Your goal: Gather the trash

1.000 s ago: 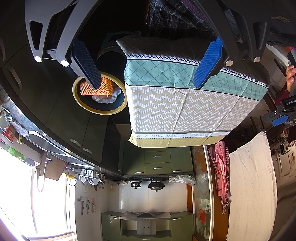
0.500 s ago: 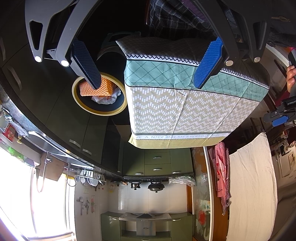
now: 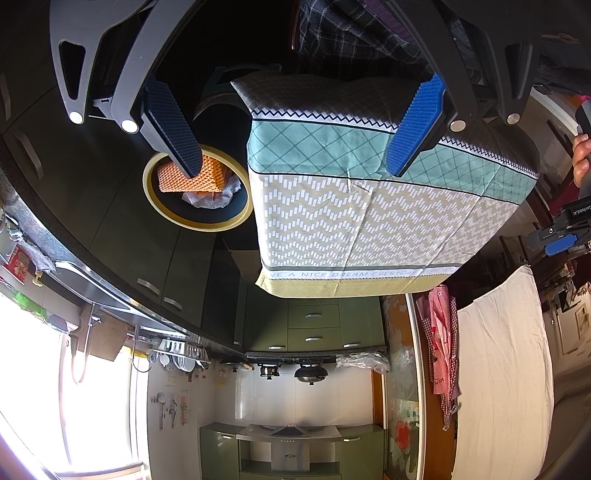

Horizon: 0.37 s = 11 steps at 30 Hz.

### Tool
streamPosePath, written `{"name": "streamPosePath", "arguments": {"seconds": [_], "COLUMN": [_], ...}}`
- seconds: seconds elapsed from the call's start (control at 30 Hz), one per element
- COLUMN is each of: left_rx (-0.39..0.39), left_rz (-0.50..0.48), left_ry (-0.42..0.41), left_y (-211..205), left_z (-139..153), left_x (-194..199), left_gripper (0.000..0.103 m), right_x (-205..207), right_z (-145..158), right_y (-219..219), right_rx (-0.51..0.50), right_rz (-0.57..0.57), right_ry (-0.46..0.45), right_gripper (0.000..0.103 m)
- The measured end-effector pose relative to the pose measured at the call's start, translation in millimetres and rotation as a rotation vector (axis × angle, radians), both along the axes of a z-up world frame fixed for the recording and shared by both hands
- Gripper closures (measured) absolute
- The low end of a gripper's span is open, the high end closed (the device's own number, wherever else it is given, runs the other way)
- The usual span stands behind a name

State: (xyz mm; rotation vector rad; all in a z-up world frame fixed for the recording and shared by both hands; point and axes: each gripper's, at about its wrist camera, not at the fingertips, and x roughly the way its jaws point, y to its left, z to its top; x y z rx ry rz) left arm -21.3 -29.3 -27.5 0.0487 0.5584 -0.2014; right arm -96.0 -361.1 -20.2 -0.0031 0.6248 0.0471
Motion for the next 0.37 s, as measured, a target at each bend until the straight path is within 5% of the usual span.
{"name": "streamPosePath", "arguments": {"seconds": [0.37], "left_rx": [0.007], "left_rz": [-0.014], "left_ry": [0.047], "left_y": [-1.5], "left_z": [-4.5], "left_x": [7.0], "left_gripper": [0.007], "right_x": [2.9], "right_z": [0.4], "right_y": [-0.2], "right_rx": [-0.001], "right_rz": [0.001], "right_ry": [0.005], "right_gripper": [0.005]}}
